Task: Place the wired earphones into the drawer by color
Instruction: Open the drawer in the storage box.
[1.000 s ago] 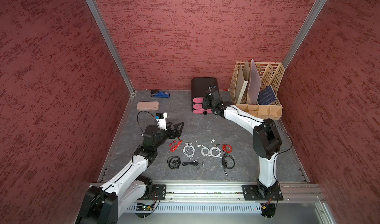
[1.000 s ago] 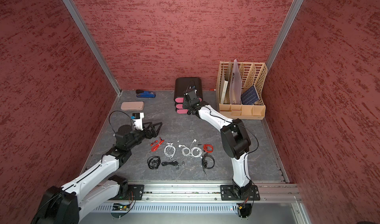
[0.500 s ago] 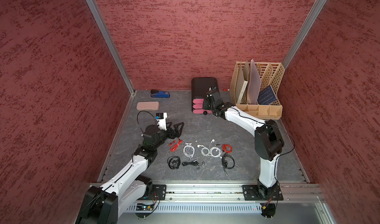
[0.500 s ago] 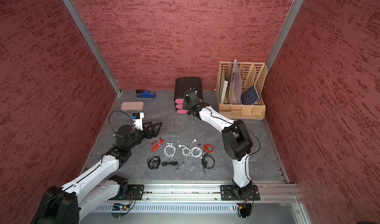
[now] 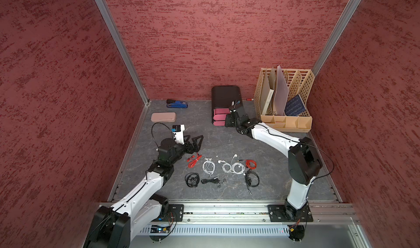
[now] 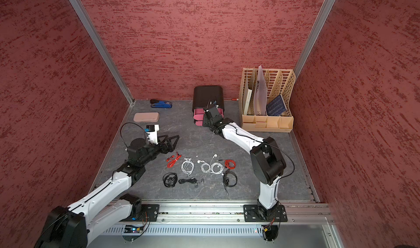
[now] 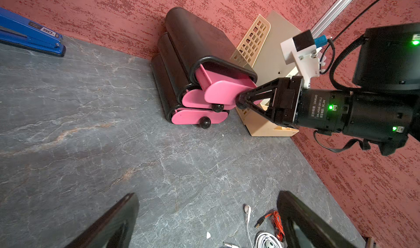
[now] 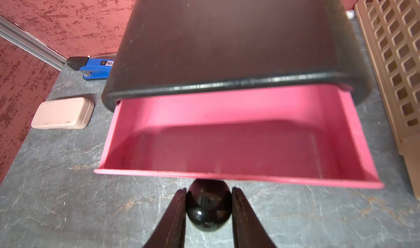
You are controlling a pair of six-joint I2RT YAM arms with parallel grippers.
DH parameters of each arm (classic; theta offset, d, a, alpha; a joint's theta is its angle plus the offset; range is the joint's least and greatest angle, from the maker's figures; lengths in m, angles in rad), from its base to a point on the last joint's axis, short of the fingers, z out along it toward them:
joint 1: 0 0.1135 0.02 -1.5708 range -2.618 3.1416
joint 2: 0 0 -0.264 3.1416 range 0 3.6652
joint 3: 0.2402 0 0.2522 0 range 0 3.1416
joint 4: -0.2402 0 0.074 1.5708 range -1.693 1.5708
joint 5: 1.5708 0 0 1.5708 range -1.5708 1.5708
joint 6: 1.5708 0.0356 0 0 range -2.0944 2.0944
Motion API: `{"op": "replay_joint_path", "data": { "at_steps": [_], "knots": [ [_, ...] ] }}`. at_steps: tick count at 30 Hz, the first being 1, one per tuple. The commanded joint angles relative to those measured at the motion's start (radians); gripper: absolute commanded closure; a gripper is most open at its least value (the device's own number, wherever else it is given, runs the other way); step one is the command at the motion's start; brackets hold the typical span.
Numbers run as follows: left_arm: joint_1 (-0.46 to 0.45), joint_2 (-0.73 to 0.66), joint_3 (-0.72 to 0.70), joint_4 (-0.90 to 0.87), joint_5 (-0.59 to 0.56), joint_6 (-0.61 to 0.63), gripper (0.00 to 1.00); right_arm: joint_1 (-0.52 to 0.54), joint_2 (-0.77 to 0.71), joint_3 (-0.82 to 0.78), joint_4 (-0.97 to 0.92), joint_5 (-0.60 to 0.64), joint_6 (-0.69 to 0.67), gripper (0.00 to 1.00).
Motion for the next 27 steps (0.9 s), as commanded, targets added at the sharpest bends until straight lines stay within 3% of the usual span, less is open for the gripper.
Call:
{"op": "replay_joint_path", "data": {
  "at_steps": [1,13,27],
  "knots": [
    [-0.007,-0.011,-0.017,0.026,-0.009,0.01,0.0,0.017,-0.057,-0.04,-0.022,0.035,0.017,0.71],
    [-0.008,-0.011,-0.018,0.029,-0.01,0.01,0.0,0.057,-0.123,-0.122,-0.04,0.057,0.045,0.7],
    [-0.009,-0.01,-0.02,0.029,-0.015,0.01,0.0,0.057,-0.12,-0.136,-0.044,0.067,0.047,0.52]
  ]
}}
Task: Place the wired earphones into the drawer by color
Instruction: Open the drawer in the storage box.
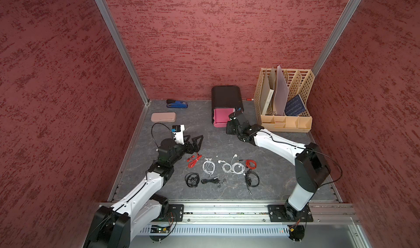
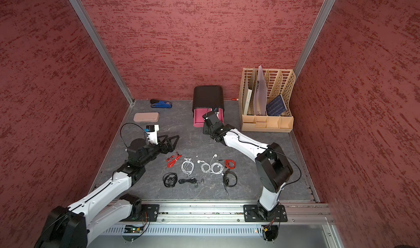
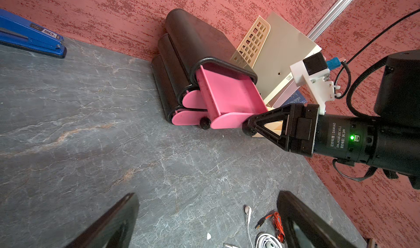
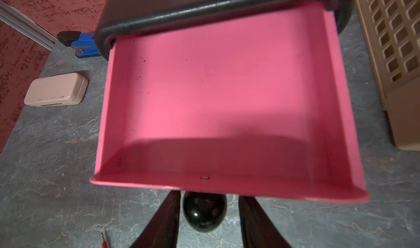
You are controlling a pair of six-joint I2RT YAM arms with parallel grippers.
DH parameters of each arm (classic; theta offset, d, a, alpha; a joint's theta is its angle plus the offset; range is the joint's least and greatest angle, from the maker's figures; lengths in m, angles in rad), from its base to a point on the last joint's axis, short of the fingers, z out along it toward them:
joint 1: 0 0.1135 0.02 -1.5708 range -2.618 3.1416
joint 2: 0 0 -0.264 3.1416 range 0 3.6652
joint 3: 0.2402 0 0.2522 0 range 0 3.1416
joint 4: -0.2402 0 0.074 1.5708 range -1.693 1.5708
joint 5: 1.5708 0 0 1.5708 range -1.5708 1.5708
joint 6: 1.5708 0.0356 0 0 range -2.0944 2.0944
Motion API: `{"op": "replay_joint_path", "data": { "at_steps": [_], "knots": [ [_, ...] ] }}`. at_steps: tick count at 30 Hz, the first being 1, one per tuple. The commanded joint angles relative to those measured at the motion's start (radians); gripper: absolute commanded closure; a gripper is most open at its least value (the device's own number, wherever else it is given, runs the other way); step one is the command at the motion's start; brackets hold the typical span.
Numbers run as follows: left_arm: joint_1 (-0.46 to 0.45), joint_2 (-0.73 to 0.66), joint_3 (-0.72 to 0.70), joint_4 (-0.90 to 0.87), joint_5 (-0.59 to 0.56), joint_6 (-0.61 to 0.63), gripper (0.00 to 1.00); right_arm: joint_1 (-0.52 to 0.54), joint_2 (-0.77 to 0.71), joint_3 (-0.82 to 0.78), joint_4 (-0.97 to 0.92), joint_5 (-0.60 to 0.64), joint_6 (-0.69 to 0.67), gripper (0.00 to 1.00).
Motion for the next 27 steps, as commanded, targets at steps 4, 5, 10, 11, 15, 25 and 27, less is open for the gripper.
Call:
{"op": "replay_joint_path", "data": {
  "at_steps": [4,5,10,11,15,25,27],
  "knots": [
    [-0.01,-0.011,-0.014,0.018,-0.009,0.01,0.0,0.005,-0.045,-0.019,-0.021,0.028,0.004,0.45],
    [-0.01,-0.011,-0.014,0.018,-0.008,0.011,0.0,0.005,-0.053,-0.023,-0.024,0.022,0.003,0.42],
    [-0.011,-0.01,-0.014,0.018,-0.005,0.01,0.0,0.005,-0.122,-0.068,-0.038,-0.001,-0.009,0.35],
    [-0.012,-0.01,-0.013,0.018,-0.004,0.01,0.0,0.006,-0.14,-0.078,-0.049,-0.004,-0.017,0.34],
    [-0.012,-0.011,-0.013,0.016,0.001,0.011,0.0,0.005,-0.209,-0.118,-0.099,-0.015,-0.055,0.29],
    [-0.022,0.001,-0.007,0.027,0.05,0.02,0.0,0.004,-0.392,-0.283,-0.27,-0.03,-0.114,0.26],
    [-0.025,0.005,-0.005,0.026,0.053,0.024,0.0,0.003,-0.427,-0.33,-0.276,-0.042,-0.097,0.27]
  ]
}}
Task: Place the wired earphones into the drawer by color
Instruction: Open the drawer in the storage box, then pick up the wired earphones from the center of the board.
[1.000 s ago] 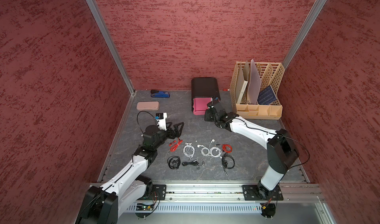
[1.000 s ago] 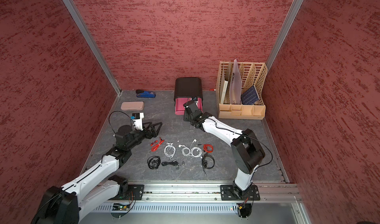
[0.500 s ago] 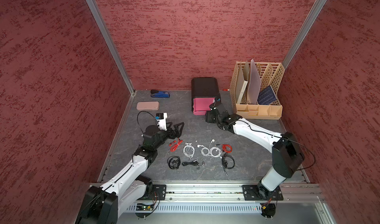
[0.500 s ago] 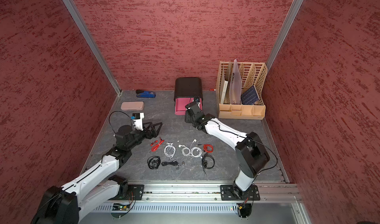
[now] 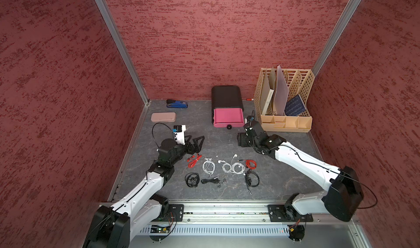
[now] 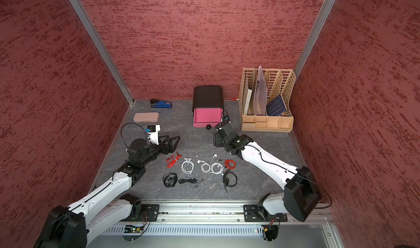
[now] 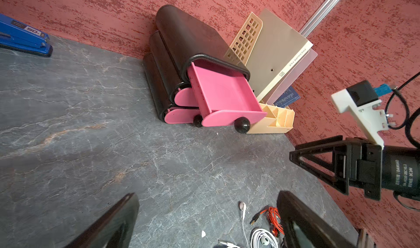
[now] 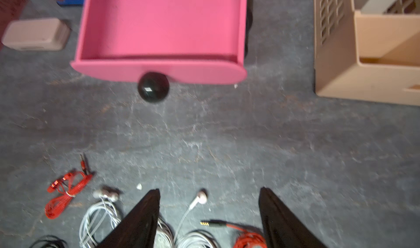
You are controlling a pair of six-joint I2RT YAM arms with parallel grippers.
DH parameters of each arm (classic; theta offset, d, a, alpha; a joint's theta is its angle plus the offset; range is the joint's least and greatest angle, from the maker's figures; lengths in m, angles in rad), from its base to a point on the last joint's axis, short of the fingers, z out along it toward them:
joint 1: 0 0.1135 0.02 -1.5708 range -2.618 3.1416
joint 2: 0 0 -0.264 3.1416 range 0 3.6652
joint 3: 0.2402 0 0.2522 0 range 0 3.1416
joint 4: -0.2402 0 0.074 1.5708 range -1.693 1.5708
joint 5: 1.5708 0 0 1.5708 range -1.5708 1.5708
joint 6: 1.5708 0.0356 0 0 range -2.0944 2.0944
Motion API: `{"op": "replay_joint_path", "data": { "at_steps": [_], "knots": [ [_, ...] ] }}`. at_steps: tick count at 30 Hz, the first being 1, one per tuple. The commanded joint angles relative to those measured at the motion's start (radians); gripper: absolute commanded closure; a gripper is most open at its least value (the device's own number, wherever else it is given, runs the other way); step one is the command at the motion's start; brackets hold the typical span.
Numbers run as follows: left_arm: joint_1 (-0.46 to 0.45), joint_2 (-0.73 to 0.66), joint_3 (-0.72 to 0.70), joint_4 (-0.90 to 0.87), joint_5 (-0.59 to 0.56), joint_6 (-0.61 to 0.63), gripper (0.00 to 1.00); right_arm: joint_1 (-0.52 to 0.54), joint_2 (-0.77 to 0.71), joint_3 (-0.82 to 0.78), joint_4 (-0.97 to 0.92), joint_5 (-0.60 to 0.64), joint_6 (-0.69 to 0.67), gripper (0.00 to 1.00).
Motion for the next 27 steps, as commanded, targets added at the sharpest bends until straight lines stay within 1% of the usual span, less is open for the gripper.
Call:
{"op": "replay_joint_path", "data": {
  "at_steps": [1,7,11,13,16,19,23,27],
  "knots": [
    [-0.011,0.006,-0.004,0.021,0.024,0.022,0.0,0.004,-0.057,-0.067,-0.067,-0.027,0.013,0.27],
    [-0.016,0.02,-0.009,0.05,0.045,0.036,0.0,0.003,-0.096,-0.193,-0.025,-0.077,0.102,0.27],
    [-0.019,0.023,-0.021,0.077,0.047,0.038,0.0,0.004,-0.08,-0.265,0.037,-0.119,0.139,0.29],
    [-0.02,0.022,-0.035,0.107,0.046,0.038,0.0,0.003,-0.063,-0.284,0.057,-0.135,0.149,0.3],
    [-0.02,0.022,-0.036,0.106,0.041,0.039,0.0,0.004,-0.037,-0.3,0.083,-0.163,0.161,0.34],
    [-0.019,0.022,-0.036,0.105,0.038,0.041,0.0,0.003,-0.019,-0.31,0.1,-0.181,0.169,0.35],
    [-0.021,0.022,-0.035,0.102,0.035,0.042,0.0,0.004,0.007,-0.313,0.112,-0.195,0.181,0.41],
    [-0.021,0.021,-0.036,0.101,0.034,0.042,0.0,0.004,0.029,-0.308,0.094,-0.195,0.191,0.49]
  ]
}}
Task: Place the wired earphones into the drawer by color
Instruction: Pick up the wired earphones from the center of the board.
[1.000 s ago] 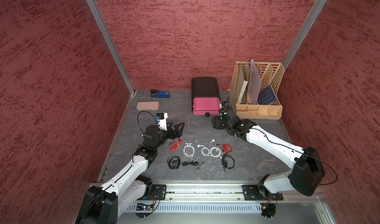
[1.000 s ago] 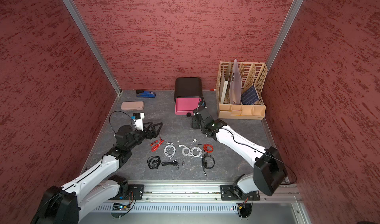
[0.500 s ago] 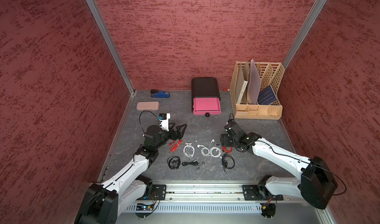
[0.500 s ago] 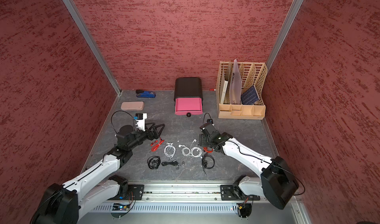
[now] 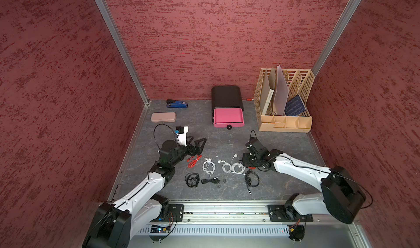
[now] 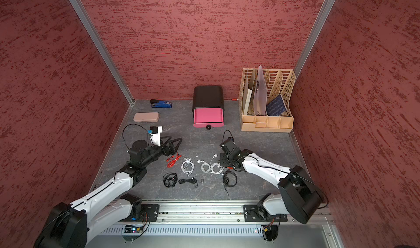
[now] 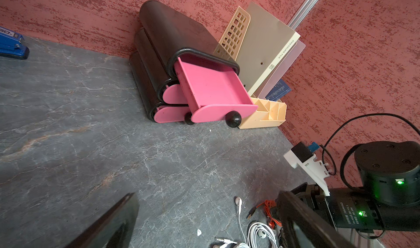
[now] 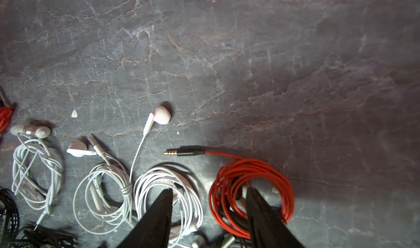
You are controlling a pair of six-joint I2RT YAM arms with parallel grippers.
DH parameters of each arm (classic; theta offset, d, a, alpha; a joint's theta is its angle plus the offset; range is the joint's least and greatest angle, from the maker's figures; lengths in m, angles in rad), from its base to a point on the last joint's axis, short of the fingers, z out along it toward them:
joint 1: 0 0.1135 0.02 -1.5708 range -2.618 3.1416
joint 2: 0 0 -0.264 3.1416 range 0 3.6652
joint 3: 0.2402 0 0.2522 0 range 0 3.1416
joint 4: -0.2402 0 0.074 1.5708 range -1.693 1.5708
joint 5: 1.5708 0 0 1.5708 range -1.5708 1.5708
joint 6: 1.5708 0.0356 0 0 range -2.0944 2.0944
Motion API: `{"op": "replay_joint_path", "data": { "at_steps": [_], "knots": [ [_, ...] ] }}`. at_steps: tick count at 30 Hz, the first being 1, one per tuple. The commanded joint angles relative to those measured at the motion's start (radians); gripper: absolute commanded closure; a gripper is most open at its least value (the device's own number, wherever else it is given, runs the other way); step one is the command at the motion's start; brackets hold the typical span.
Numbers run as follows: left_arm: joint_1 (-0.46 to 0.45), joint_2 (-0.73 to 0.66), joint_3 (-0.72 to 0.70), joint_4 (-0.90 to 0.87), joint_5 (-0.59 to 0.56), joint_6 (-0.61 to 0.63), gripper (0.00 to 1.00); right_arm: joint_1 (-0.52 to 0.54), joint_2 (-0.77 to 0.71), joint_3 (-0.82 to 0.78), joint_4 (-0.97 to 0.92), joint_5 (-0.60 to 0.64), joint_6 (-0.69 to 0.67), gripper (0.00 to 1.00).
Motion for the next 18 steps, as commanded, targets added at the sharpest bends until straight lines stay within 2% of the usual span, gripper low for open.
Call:
{"op": "replay_joint_path", "data": {
  "at_steps": [1,7,18],
  "knots": [
    [-0.005,0.0,-0.007,0.027,0.005,0.017,0.0,0.003,0.02,-0.001,0.005,-0.013,0.022,0.49],
    [-0.005,-0.001,-0.009,0.027,0.004,0.015,0.0,0.004,0.023,-0.006,-0.029,0.001,0.036,0.5],
    [-0.004,0.0,-0.009,0.027,0.001,0.015,0.0,0.004,0.066,-0.007,-0.017,0.014,0.038,0.59]
  ]
}}
